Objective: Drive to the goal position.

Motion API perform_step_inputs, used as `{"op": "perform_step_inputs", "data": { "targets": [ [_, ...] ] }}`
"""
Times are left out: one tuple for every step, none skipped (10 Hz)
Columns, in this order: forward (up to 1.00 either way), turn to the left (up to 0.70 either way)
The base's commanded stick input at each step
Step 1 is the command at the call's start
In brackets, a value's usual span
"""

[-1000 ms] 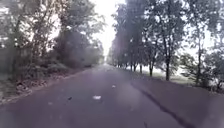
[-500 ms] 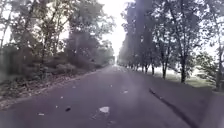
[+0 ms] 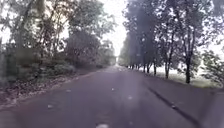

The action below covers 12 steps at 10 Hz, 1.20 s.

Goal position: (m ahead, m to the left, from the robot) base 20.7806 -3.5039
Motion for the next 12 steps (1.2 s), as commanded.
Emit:
{"op": "perform_step_inputs", "data": {
  "targets": [
    [1.00, 0.00],
    [1.00, 0.00],
    [1.00, 0.00],
    [1.00, 0.00],
    [1.00, 0.00],
    [1.00, 0.00],
    [1.00, 0.00],
    [1.00, 0.00],
    [1.00, 0.00],
    [1.00, 0.00],
    [1.00, 0.00],
    [1.00, 0.00]
  ]
}}
